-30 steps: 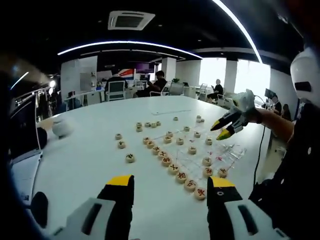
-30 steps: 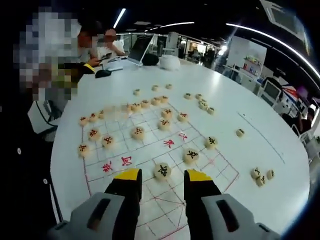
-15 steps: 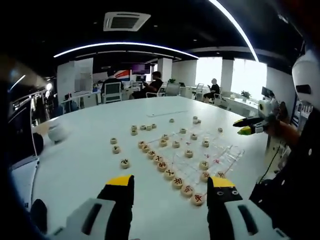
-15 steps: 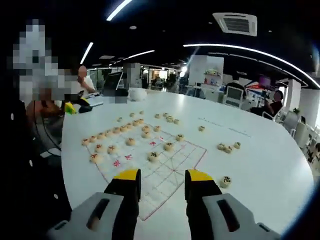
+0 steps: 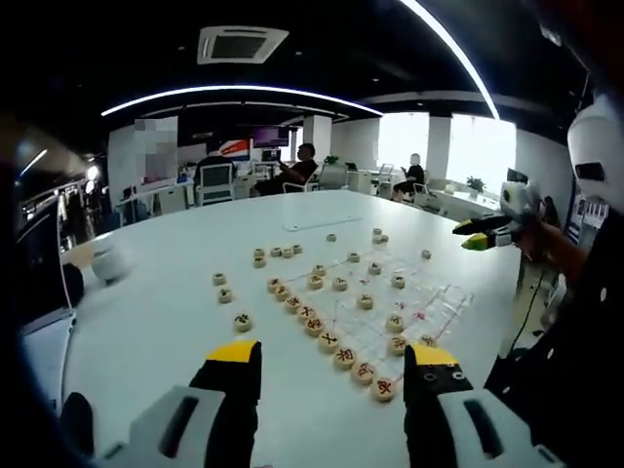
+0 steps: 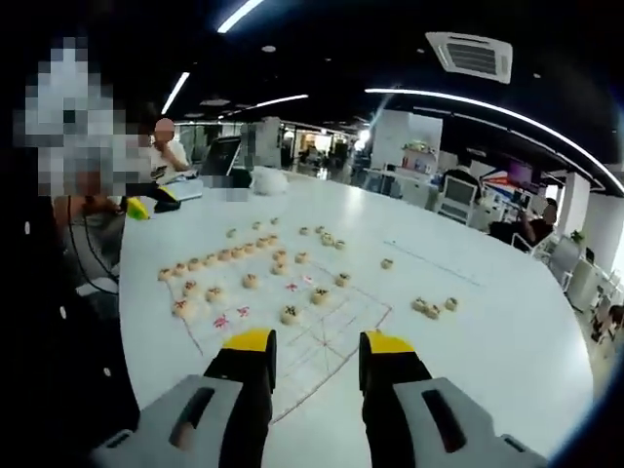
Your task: Pick up the chess pieces one by one and place each piece onto its starting position on the chessboard, setting the pieces on their correct points until all the chess pieces are arranged in the starting layout
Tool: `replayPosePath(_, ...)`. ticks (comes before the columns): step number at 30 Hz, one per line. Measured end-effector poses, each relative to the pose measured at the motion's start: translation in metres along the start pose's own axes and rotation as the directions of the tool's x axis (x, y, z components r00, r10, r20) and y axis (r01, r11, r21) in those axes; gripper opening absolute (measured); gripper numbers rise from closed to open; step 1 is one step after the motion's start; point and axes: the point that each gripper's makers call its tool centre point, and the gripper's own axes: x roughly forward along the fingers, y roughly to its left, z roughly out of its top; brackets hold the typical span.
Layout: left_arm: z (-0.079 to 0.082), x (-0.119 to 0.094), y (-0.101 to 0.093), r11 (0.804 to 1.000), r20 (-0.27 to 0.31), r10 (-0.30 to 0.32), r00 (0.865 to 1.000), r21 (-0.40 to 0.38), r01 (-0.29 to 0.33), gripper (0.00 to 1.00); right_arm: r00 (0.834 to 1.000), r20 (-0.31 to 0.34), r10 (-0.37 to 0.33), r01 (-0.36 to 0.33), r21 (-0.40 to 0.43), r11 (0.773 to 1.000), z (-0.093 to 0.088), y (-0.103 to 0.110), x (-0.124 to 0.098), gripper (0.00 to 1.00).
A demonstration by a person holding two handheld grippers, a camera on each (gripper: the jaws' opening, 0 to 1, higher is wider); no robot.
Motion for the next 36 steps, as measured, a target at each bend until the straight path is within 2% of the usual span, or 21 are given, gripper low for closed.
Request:
replayPosePath(7,-0.004,-0.008,0.006,1.000,0.016,0.016,1.000,-0.019,-0.016,0.60,0.993,-0.041,0.107,-0.111,-0.101,0.989,0.034,-0.009,0.042,0.35)
replayPosePath(12,-0.009,-0.016,0.014,0.999,0.025,0.036,0.999,-0.036,-0.035,0.60,0.985,-0.070,0.161,-0.168,-0.120,0.978,0.057,-0.013,0.076,0.35)
replayPosePath(23,-0.018,-0.030,0.029,0.995,0.035,0.081,0.996,-0.064,-0.079,0.60,0.956,-0.180,0.231,-0.260,-0.158,0.953,0.081,-0.017,0.140,0.35)
replayPosePath(27,-0.019,-0.030,0.029,0.995,0.037,0.080,0.996,-0.070,-0.077,0.60,0.936,-0.236,0.260,-0.303,-0.169,0.938,0.092,-0.011,0.174,0.34)
replayPosePath(31,-0.021,-0.031,0.030,0.994,0.039,0.084,0.996,-0.074,-0.081,0.60,0.903,-0.313,0.293,-0.351,-0.148,0.924,0.099,-0.006,0.211,0.34)
replayPosePath(34,-0.023,-0.033,0.031,0.993,0.042,0.088,0.995,-0.079,-0.085,0.60,0.885,-0.372,0.281,-0.363,-0.172,0.916,0.100,-0.010,0.243,0.34)
replayPosePath(36,-0.026,-0.034,0.032,0.993,0.038,0.090,0.995,-0.081,-0.087,0.60,0.870,-0.405,0.282,-0.370,-0.159,0.915,0.097,-0.007,0.264,0.35)
